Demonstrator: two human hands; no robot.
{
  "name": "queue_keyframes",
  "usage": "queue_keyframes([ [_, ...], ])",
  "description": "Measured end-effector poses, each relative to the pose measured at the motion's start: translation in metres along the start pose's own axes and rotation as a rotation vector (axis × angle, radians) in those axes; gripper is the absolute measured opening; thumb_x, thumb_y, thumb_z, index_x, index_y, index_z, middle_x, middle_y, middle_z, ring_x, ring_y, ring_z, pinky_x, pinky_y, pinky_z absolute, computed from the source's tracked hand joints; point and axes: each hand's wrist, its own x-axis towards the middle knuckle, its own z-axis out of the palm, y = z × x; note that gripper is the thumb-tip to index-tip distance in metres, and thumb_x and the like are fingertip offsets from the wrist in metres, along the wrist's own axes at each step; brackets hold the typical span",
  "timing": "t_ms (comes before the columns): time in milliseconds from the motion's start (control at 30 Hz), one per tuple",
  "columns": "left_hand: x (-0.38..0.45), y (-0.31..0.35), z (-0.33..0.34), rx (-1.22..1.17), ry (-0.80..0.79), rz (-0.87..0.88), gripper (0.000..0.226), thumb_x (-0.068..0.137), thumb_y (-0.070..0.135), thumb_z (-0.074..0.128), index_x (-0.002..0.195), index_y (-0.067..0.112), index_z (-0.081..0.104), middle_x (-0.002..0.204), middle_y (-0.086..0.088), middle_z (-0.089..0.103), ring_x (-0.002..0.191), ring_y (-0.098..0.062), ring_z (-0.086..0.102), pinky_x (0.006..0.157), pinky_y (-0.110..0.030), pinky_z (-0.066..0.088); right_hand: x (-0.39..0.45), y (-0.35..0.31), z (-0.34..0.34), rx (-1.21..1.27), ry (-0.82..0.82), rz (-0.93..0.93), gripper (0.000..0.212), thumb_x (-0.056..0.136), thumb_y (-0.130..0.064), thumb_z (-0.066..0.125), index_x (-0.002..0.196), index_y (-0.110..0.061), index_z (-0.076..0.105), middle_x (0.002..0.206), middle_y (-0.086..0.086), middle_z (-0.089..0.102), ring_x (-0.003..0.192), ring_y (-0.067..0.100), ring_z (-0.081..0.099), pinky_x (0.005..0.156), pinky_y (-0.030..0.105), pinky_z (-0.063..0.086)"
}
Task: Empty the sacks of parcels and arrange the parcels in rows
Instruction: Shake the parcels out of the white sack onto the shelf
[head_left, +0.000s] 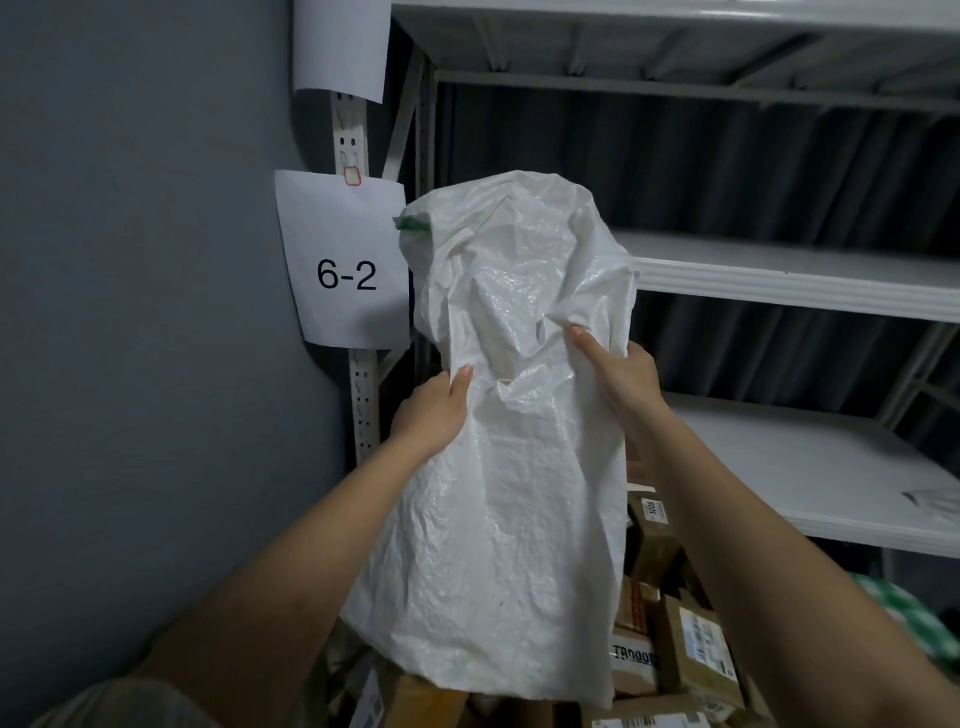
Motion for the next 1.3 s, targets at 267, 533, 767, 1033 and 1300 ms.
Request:
queue_keyframes([
  [267,0.005,0.027,0.025,-0.008,-0.041,0.041,0.064,0.097,0.061,0.02,0.125,0.017,0.057,0.118,-0.005,0.063,0.108,-0.03,0.058,0.096,-0.044,0.046,0.012,-0.001,-0.031,-0.05,0.065,-0.016,0.073,0.058,-0.071,0.075,0.109,-0.019,0.067,0.098,-0.005,0.071,0.089,0.017,0.068,0.088,0.038,0.055],
  [533,0.014,0.038,0.035,-0.046,-0.063,0.063,0.064,0.097,0.062,0.022,0.125,0.017,0.057,0.118,-0.003,0.062,0.109,-0.028,0.058,0.096,-0.043,0.045,0.026,-0.002,-0.045,-0.069,0.115,-0.039,0.073,0.055,-0.074,0.074,0.104,-0.019,0.068,0.098,-0.004,0.072,0.09,0.017,0.068,0.087,0.038,0.056],
  [767,0.024,0.045,0.029,-0.034,0.001,0.073,0.061,0.097,0.061,0.023,0.12,0.017,0.059,0.11,-0.002,0.064,0.101,-0.027,0.06,0.092,-0.043,0.047,0.035,-0.013,-0.043,-0.112,0.133,-0.082,0.075,0.057,-0.076,0.072,0.106,-0.02,0.067,0.098,-0.006,0.071,0.09,0.015,0.068,0.087,0.038,0.056],
  [1033,0.029,0.046,0.023,-0.018,0.05,0.076,0.058,0.099,0.058,0.023,0.113,0.015,0.059,0.104,-0.002,0.063,0.097,-0.025,0.06,0.083,-0.036,0.046,0.038,-0.016,-0.037,-0.137,0.126,-0.115,0.073,0.06,-0.076,0.07,0.106,-0.019,0.065,0.099,-0.006,0.068,0.092,0.017,0.066,0.086,0.038,0.055],
  [1300,0.036,0.045,0.013,0.015,0.079,0.097,0.059,0.1,0.055,0.021,0.124,0.014,0.056,0.116,-0.004,0.062,0.1,-0.025,0.058,0.079,-0.032,0.041,0.041,-0.024,-0.036,-0.205,0.136,-0.157,0.061,0.068,-0.071,0.069,0.101,-0.019,0.064,0.096,-0.006,0.067,0.089,0.017,0.066,0.083,0.039,0.055],
])
